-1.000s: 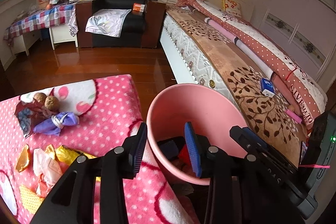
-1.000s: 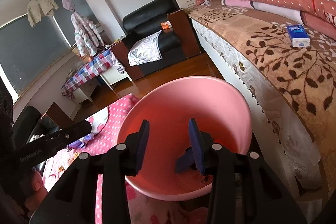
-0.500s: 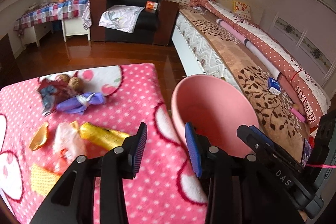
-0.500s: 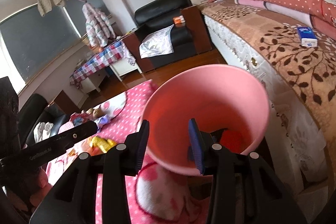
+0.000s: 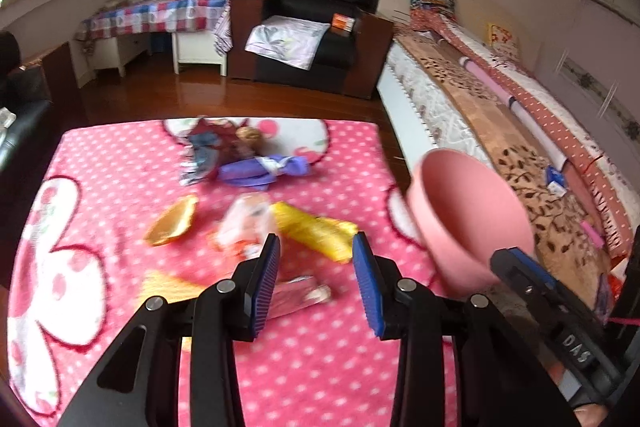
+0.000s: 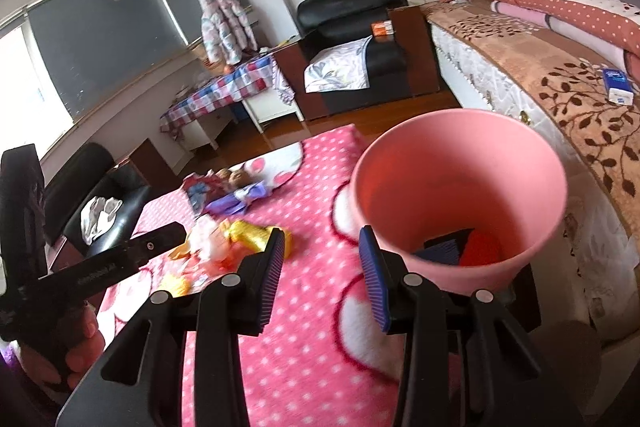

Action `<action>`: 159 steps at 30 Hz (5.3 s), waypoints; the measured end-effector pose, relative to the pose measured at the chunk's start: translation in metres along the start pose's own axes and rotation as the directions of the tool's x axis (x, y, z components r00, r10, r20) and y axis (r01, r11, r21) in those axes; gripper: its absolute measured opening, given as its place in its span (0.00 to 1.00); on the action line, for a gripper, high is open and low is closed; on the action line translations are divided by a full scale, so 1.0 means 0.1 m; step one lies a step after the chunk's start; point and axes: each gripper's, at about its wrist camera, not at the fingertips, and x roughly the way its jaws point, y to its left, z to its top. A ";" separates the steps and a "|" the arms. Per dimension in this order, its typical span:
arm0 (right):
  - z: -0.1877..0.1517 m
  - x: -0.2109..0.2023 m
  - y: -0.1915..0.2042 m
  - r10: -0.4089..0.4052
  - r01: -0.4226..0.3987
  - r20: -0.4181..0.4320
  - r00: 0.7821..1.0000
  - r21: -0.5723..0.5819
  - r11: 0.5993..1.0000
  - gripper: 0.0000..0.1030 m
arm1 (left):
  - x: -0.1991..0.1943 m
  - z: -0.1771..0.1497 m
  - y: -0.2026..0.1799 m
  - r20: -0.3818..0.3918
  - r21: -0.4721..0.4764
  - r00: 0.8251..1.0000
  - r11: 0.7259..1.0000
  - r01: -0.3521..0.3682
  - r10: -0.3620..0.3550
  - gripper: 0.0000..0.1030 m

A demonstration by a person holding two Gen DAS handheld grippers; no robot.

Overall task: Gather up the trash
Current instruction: 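Move both open tools back over the remaining trash on the table, then grasp the clear plastic bag with the left tool while the right tool grasps the yellow wrapper, then carry the bag and wrapper over the pink bucket and open both tools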

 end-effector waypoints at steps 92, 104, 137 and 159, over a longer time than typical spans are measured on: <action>0.04 1.52 0.62 0.022 -0.097 -0.286 0.958 -0.253 0.963 0.49 | 0.25 -0.18 1.09 -0.052 -0.231 0.996 0.971 0.061 -0.075 0.09; -0.04 1.30 0.48 0.091 -0.148 -0.286 0.954 -0.182 0.972 0.17 | 0.19 -0.15 1.08 -0.039 -0.226 0.996 0.972 0.064 -0.074 0.09; 0.34 0.10 -0.66 -0.102 0.101 0.036 0.994 0.032 0.994 0.16 | 0.23 0.39 -0.40 -0.011 0.048 0.966 0.965 0.257 -0.257 0.09; 0.31 0.10 -1.06 -0.194 0.191 0.044 0.980 0.069 0.979 0.16 | 0.82 0.41 -1.31 -0.123 0.167 0.952 0.939 0.300 -0.282 0.09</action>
